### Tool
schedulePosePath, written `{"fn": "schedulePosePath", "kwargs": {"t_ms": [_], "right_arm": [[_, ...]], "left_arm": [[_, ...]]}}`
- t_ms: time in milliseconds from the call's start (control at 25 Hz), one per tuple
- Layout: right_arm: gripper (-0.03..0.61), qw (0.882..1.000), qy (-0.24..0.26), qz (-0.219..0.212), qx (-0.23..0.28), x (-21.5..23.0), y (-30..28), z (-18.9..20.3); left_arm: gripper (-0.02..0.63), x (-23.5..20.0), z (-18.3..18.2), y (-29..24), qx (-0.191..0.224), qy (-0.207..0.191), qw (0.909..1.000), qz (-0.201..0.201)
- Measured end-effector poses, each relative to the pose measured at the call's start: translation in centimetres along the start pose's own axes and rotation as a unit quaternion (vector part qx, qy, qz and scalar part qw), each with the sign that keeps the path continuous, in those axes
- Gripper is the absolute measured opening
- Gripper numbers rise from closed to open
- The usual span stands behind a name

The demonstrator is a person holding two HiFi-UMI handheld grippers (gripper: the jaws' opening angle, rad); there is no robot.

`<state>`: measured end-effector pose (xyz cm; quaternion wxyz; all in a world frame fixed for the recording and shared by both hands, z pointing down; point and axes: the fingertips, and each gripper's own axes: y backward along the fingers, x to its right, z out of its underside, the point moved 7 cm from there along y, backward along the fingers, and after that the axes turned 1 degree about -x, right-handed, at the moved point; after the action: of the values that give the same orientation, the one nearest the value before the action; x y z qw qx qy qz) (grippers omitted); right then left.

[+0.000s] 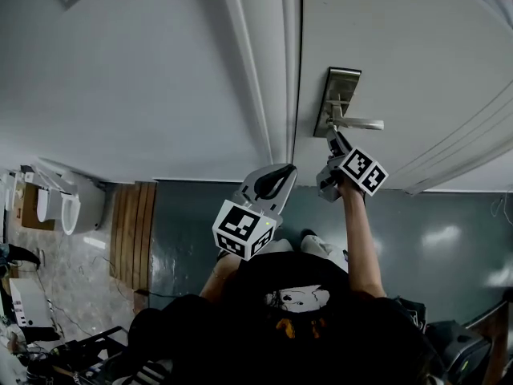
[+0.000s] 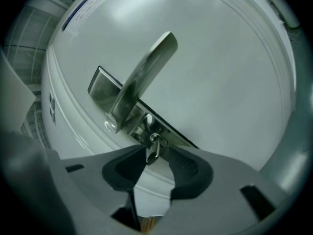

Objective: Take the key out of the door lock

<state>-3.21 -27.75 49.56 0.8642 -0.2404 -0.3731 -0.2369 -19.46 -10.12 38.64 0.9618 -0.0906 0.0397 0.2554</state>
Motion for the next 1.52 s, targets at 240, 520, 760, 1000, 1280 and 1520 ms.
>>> {"fn": "schedulePosePath", "kwargs": {"t_ms": [240,520,760,1000,1280,1520], "right_arm": [[0.108,1.0,-0.002,-0.01,0.003,0.1,-1.4,-0.2],[0.067,0.999,-0.049,-0.019,0.014,0.4,-1.8,-0.1],[0.054,0.996,-0.083,-0.023,0.02,0.4,-1.6,-0.1],[0.034,0.981,-0.185,-0.039,0.033,0.7,-1.2,0.4],[0.023,0.969,-0.237,-0.046,0.042,0.8,-1.2,0.7],[0.02,0.96,-0.269,-0.056,0.048,1.3,-0.1,1.3]], "left_arm": [[0.02,-0.8,0.4,0.5,-0.006,0.004,0.9999,-0.013],[0.02,-1.1,0.7,0.5,-0.008,0.009,0.9997,-0.021],[0.02,-0.8,0.9,0.7,-0.009,0.011,0.9997,-0.021],[0.02,-0.8,0.9,1.4,-0.007,0.01,0.9996,-0.027],[0.02,-1.6,0.9,2.1,-0.007,0.012,0.9993,-0.036],[0.02,-2.1,1.3,2.1,-0.007,0.017,0.9992,-0.036]]}}
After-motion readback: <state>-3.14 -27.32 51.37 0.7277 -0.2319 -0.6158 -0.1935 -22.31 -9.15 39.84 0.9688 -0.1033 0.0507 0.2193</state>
